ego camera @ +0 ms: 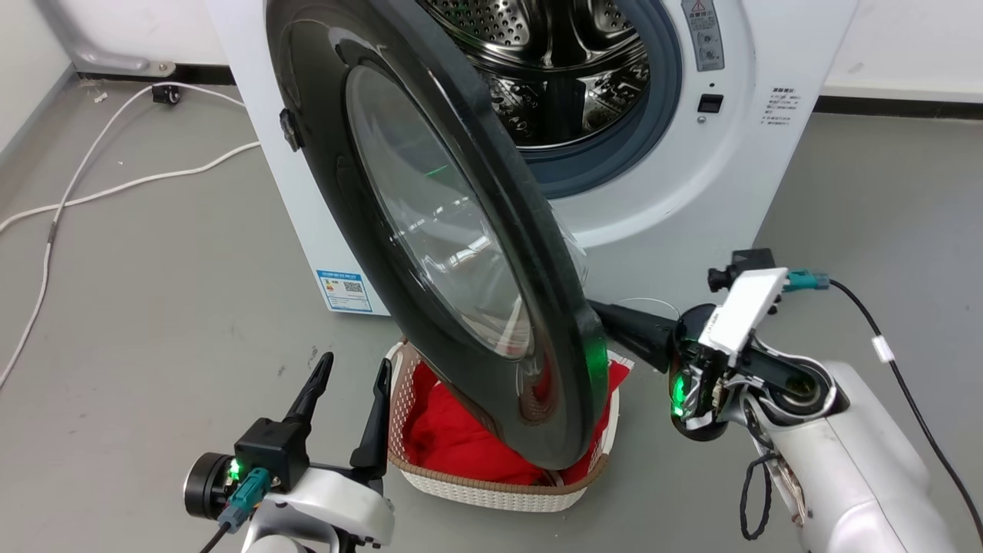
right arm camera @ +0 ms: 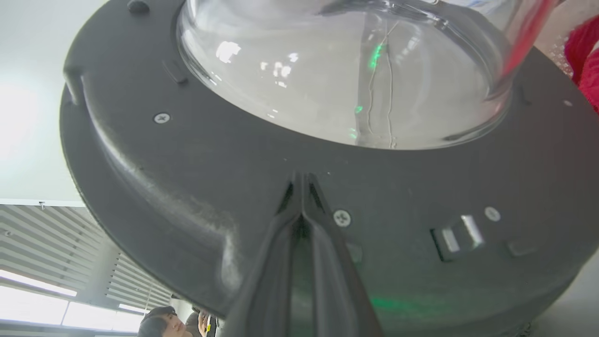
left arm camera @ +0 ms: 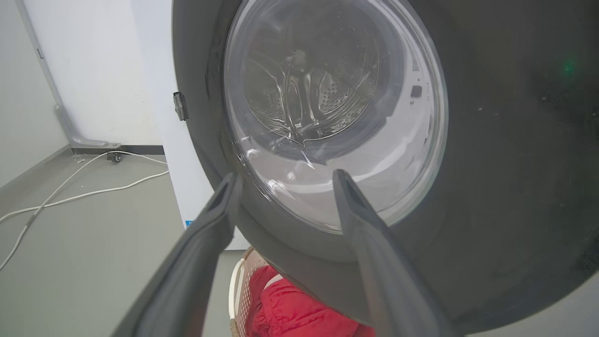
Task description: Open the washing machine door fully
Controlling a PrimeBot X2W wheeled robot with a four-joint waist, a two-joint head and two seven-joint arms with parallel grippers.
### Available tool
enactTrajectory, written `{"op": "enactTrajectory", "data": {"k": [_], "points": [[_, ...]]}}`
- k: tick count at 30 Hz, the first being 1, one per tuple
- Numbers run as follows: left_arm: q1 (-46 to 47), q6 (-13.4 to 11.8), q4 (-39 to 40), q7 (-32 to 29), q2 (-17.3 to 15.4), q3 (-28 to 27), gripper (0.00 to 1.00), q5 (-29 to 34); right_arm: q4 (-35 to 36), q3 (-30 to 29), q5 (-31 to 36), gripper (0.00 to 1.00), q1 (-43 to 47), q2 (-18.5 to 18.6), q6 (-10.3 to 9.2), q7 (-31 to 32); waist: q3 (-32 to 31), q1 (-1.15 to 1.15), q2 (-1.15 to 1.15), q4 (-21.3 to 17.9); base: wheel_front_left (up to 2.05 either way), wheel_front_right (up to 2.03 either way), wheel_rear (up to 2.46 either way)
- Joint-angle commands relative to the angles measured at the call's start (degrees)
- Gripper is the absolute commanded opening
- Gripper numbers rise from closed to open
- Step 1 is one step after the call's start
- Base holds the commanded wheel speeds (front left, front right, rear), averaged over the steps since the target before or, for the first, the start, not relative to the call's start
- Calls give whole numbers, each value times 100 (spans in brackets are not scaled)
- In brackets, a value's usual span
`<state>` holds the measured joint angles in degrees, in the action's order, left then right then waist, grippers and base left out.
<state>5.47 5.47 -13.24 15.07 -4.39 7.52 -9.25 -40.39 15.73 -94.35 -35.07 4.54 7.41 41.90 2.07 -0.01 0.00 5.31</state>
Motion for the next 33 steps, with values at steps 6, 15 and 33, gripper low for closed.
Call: {"op": "enactTrajectory", "data": {"k": [6, 15, 33], "points": [[-73, -55, -37, 15, -3, 3, 100, -87, 600, -548, -148, 0, 571, 149, 15, -862, -111, 1, 0, -58, 0, 0, 0], [-163, -142, -41, 15, -9, -12, 100, -152, 1718, -1208, -158, 0, 1729, 490, 16, -1842, -249, 1, 0, -229, 0, 0, 0], [-223, -202, -61, 12, -150, -8, 100, -215, 3308, -1391, 1929, 100, 3519, 757, 16, -3903, -328, 1, 0, -508, 0, 0, 0]]}}
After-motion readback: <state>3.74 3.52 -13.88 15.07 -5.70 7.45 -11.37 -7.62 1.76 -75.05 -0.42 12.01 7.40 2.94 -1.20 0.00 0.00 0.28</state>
